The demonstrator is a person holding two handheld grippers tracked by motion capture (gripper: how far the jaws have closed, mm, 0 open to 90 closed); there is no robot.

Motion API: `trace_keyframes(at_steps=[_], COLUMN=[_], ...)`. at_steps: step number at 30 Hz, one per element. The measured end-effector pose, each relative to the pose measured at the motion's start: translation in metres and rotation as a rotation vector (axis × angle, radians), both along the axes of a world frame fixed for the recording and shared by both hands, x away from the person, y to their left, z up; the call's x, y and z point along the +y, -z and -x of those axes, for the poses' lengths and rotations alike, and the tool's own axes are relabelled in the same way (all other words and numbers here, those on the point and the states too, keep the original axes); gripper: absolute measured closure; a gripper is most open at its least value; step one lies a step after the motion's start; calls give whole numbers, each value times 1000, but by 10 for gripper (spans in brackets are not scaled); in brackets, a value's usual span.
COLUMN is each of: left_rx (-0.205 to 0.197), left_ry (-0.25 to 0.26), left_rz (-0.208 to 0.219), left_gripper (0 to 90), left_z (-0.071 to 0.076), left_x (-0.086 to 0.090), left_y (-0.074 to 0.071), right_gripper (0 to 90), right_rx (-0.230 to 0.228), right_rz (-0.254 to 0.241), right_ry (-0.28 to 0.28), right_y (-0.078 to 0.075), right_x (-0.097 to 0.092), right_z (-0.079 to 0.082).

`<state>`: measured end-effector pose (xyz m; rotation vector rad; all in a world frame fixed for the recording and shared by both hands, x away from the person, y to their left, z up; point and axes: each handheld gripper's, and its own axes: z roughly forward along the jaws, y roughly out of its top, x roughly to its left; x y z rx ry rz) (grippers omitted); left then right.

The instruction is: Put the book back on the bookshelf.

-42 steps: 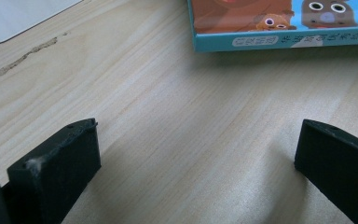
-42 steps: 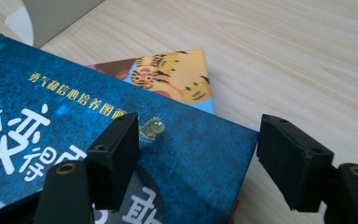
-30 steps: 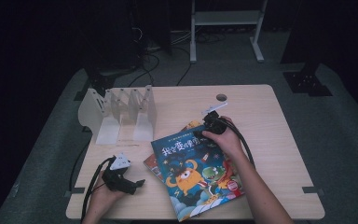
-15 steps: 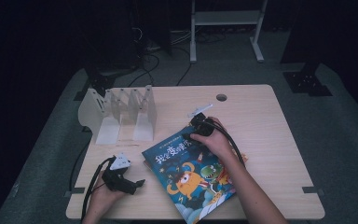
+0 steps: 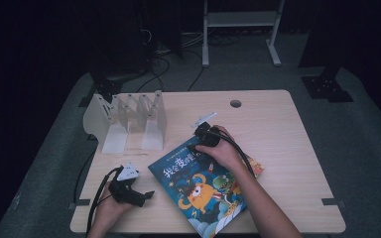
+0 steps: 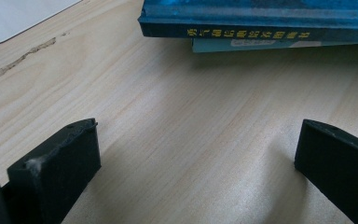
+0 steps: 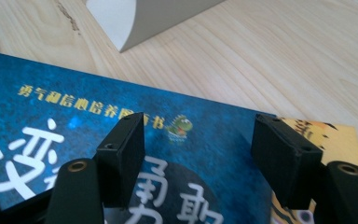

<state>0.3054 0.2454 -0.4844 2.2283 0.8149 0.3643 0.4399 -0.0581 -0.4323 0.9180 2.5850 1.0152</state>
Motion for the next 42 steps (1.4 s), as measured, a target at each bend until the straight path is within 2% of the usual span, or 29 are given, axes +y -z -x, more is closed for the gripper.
trace_keyframes(at_steps=[8,11,16,21,30,33,38,40,42], left_rx=[0,3,3,3,3,4,22,23,20], left_ry=[2,3,3,3,1,0,5,9,9], left_rz=[-3,-5,-5,-5,-1,1,17,13,28], left_gripper=[0,0,0,0,0,0,0,0,0], left_z=[0,0,0,0,0,0,1,2,3], left_x=[0,0,0,0,0,0,5,6,10], left_y=[0,0,0,0,0,0,-3,-4,-9], right_gripper=[334,334,340,384,379,372,371,372,372], right_rx=[2,1,2,2,-13,-31,-31,-28,-29], right_rz=[-14,-35,-39,-62,-90,-94,-104,-108,-112], right_ry=[18,36,55,70,100,113,142,148,150], right_y=[-5,-8,-9,-11,-13,-15,-9,-8,-7], right_x=[-22,-36,-53,-77,-108,-120,-134,-137,-142], right_z=[7,13,20,35,54,64,73,75,80])
